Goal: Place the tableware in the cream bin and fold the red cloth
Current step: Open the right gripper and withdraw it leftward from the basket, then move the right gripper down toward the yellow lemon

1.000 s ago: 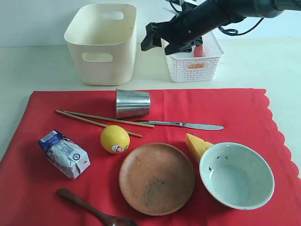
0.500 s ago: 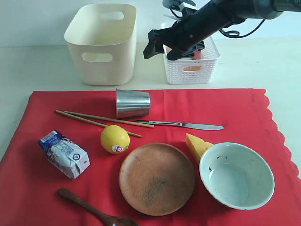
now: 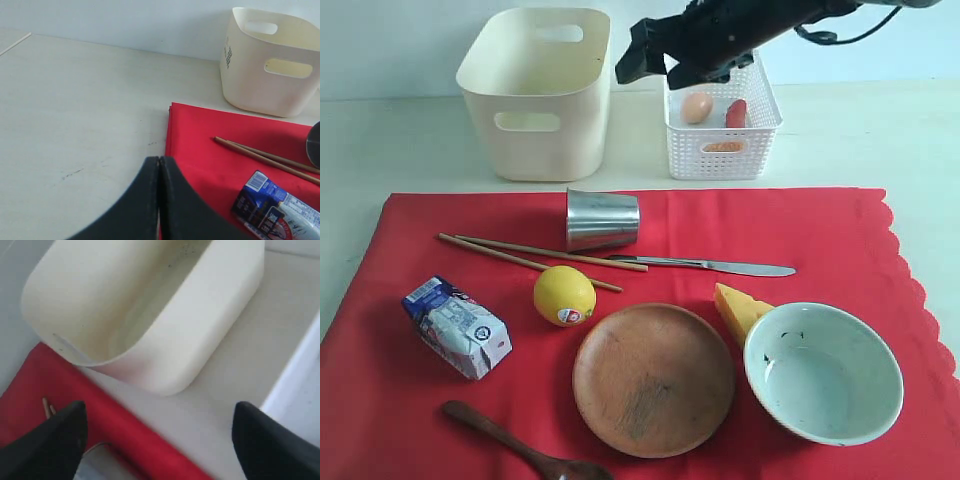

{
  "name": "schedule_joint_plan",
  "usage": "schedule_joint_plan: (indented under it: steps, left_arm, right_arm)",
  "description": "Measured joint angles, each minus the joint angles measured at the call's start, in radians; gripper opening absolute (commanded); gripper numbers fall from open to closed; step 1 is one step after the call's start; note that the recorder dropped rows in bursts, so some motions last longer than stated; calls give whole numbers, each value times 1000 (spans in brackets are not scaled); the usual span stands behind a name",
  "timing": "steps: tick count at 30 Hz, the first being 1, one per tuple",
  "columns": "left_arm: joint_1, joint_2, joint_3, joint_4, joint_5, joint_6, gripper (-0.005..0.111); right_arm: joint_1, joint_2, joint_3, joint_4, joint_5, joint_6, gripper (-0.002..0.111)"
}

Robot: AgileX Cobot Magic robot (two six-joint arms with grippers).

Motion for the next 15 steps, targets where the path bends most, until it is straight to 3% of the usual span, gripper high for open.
schedule_joint_plan:
  steps: [15]
  left_arm:
    - [0,0,0,0,0,0,0]
  right_arm:
    - [26,-109,0,-165,257,-90,76]
